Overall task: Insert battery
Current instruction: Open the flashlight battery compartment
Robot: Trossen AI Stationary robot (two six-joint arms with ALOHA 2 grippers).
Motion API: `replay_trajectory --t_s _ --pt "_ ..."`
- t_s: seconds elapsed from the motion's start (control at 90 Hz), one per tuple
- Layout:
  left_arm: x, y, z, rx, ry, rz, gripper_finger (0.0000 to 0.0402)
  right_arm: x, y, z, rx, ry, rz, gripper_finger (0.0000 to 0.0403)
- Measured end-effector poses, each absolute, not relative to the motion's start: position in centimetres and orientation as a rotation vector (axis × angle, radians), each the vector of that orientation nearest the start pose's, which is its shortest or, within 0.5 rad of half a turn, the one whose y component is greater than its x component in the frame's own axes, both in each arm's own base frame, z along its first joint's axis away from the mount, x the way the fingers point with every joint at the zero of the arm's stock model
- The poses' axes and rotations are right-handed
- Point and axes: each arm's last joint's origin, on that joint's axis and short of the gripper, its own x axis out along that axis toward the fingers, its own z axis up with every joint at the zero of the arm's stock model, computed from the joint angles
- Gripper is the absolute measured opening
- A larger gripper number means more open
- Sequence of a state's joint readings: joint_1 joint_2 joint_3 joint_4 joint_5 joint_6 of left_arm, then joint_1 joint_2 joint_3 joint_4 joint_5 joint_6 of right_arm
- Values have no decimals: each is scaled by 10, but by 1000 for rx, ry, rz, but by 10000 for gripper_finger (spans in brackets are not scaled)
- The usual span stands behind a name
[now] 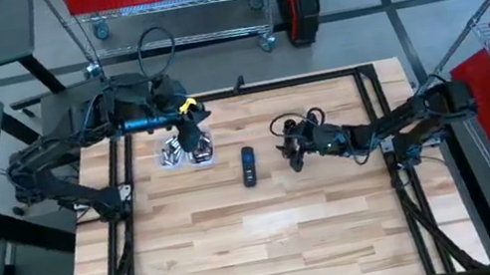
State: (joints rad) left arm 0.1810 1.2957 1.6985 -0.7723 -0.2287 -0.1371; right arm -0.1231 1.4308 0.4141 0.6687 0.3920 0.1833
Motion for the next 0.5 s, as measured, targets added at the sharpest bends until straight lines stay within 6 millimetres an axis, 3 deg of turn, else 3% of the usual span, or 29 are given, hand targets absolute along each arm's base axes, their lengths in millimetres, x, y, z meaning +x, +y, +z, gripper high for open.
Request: replay_trajectory --t_s 0.5 --pt "235 50 475 -126 339 430 137 229 -40 209 68 113 -522 281"
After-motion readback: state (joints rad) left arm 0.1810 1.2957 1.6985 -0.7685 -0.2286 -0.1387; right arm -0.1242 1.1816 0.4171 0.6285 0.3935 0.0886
